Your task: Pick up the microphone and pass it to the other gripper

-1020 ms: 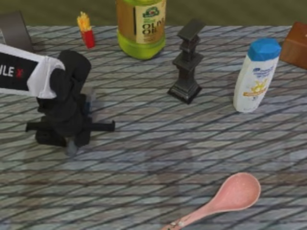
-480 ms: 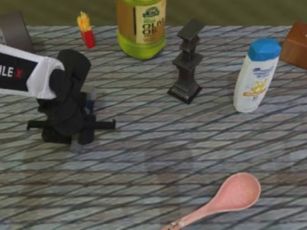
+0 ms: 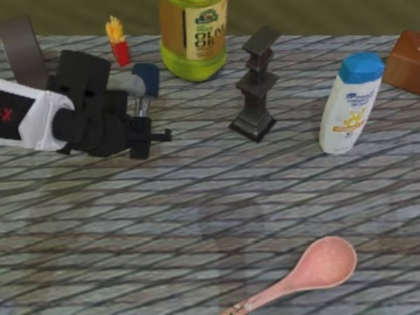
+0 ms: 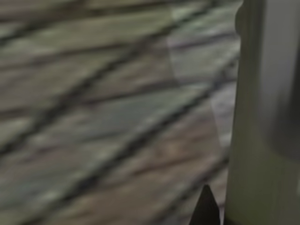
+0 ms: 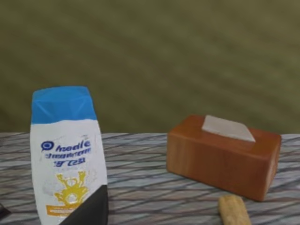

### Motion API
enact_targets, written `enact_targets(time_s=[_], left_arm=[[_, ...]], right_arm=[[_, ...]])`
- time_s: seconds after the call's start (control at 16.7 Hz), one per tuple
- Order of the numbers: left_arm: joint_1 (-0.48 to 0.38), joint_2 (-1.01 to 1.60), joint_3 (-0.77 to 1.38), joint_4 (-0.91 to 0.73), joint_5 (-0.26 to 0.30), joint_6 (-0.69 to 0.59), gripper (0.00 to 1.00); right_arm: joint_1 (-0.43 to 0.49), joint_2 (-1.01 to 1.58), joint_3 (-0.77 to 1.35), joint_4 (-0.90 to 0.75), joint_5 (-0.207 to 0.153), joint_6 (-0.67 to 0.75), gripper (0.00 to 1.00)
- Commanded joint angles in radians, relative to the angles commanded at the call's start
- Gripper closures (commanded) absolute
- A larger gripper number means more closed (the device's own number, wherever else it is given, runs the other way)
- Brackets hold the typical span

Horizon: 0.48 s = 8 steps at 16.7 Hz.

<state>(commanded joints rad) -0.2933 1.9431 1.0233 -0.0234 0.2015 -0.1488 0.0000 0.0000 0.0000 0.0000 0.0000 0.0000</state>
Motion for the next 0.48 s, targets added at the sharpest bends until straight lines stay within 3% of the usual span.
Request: enact_targets(time_s=[0.48], left_arm=[[0.032,-0.172,-0.204,0.714,0.261,0.116,1.0]], right_arm=[[0.0,0.0,0.0,0.0,0.0,0.0,0.0]])
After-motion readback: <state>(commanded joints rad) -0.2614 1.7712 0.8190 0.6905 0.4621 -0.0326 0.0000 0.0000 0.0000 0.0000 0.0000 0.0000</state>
